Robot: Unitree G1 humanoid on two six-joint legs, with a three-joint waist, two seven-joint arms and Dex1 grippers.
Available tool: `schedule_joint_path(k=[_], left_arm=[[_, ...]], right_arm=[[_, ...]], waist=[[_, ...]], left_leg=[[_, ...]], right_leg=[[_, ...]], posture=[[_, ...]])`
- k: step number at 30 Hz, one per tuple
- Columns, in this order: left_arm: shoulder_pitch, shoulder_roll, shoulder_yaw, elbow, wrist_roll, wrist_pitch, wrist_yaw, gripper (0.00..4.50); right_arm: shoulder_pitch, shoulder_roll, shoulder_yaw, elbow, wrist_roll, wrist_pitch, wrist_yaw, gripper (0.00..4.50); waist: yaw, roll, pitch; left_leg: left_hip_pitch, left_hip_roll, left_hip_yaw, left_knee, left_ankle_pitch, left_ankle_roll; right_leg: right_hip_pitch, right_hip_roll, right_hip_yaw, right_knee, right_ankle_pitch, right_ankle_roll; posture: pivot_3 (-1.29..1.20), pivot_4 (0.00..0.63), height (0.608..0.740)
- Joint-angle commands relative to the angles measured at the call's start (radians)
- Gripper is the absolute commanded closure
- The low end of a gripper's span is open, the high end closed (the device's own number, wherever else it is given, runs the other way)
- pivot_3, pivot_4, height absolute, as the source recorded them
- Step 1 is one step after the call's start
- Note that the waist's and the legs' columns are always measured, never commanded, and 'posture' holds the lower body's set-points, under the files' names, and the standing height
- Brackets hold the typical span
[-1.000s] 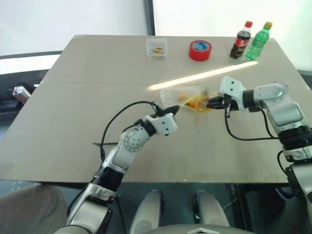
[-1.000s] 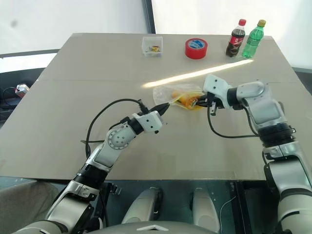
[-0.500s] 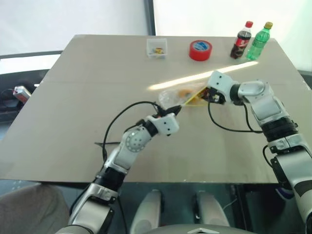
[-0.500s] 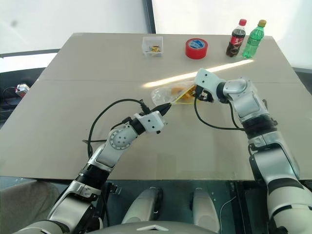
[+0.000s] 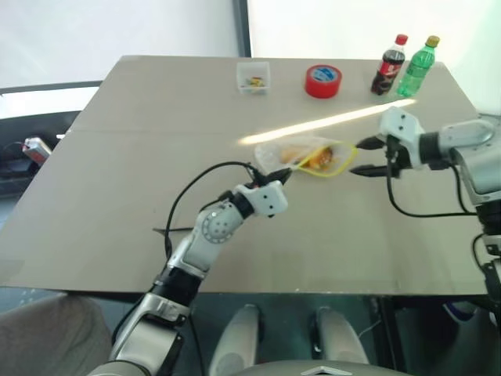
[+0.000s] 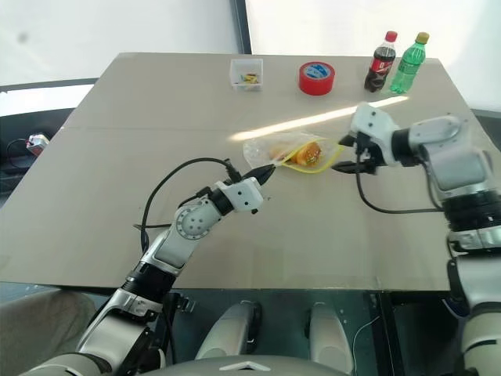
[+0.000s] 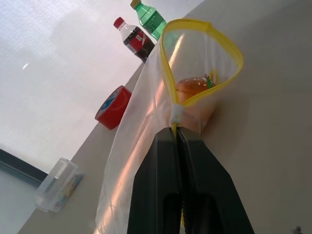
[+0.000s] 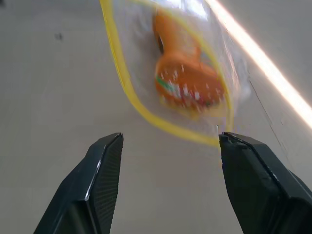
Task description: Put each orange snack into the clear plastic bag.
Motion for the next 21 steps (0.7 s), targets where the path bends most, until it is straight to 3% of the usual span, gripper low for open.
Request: schedule_joint_path(k=[1,6,13,16,19,21], left_arm=[[0.0,-0.005,0.006,-0.022,-0.009,-0.011,0.013,4.5],[-0.001,-0.003,0.01,-0.019,-0.01,-0.011,0.011,4.5],[-0.006,0.001,0.014,-0.026,-0.012,-0.006,0.007,4.5],[-0.005,0.004,0.014,-0.026,-0.014,-0.006,0.005,4.5],[-0.006,0.004,0.014,-0.025,-0.015,-0.006,0.005,4.5],[-0.01,0.003,0.014,-0.024,-0.016,-0.006,0.004,4.5]], right_arm=[[-0.028,0.027,0.027,0.104,-0.1,-0.144,-0.12,1.31],[-0.064,0.119,0.047,0.211,-0.185,-0.274,-0.27,1.31],[-0.111,0.176,0.046,0.292,-0.211,-0.364,-0.312,1.54],[-0.11,0.18,0.044,0.289,-0.208,-0.375,-0.301,2.73],[-0.107,0.181,0.042,0.283,-0.205,-0.378,-0.294,4.27],[-0.109,0.183,0.04,0.285,-0.205,-0.377,-0.294,4.4]], waist=[[-0.006,0.0,0.0],[-0.02,0.0,0.0],[-0.013,0.0,0.0],[-0.015,0.0,0.0],[-0.016,0.0,0.0],[-0.016,0.0,0.0]], left_leg=[[0.001,0.0,0.001,0.0,0.0,0.0],[0.0,0.001,0.001,0.0,0.0,0.0],[0.0,0.0,0.0,0.0,0.0,0.0],[0.0,0.0,0.0,0.0,0.0,0.0],[0.0,0.0,0.0,0.0,0.0,0.0],[0.0,0.0,0.0,0.0,0.0,0.0]], right_leg=[[0.0,0.0,0.0,0.0,0.0,0.0],[-0.001,0.0,0.001,0.001,0.0,0.0],[-0.001,0.0,0.001,0.0,0.0,0.0],[0.0,0.0,0.001,0.0,0.0,0.0],[-0.001,0.0,0.001,0.0,0.0,0.0],[-0.001,0.0,0.001,0.0,0.0,0.0]], posture=[[0.0,0.15,0.74],[0.0,0.15,0.74],[0.0,0.15,0.74],[0.0,0.15,0.74],[0.0,0.15,0.74],[0.0,0.15,0.74]])
